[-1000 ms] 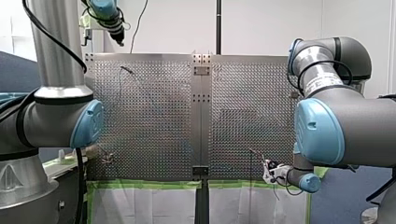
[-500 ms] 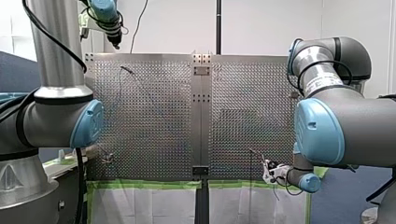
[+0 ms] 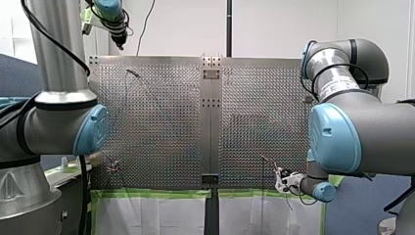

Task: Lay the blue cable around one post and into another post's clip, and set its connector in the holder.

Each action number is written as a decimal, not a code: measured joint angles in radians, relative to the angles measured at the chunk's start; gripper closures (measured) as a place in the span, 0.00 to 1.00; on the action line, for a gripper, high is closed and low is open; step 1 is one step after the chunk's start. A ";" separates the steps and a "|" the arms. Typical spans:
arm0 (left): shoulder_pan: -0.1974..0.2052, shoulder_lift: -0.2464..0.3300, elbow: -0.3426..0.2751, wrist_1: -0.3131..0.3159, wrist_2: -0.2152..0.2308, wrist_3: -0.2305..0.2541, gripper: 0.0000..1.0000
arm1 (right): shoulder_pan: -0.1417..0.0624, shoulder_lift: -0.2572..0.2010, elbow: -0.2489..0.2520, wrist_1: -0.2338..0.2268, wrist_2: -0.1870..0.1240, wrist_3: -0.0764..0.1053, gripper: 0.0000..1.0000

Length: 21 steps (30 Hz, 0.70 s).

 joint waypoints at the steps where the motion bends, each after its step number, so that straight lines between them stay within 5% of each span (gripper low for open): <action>1: 0.000 0.000 0.000 0.000 0.000 0.011 0.00 | 0.000 0.000 0.000 0.000 0.000 0.000 1.00; 13: -0.001 -0.001 0.000 0.000 -0.001 0.115 0.00 | 0.002 0.000 0.000 -0.001 0.000 0.000 1.00; 21: -0.001 -0.002 0.000 0.001 -0.001 0.126 0.00 | 0.003 0.000 0.000 -0.002 0.000 0.000 1.00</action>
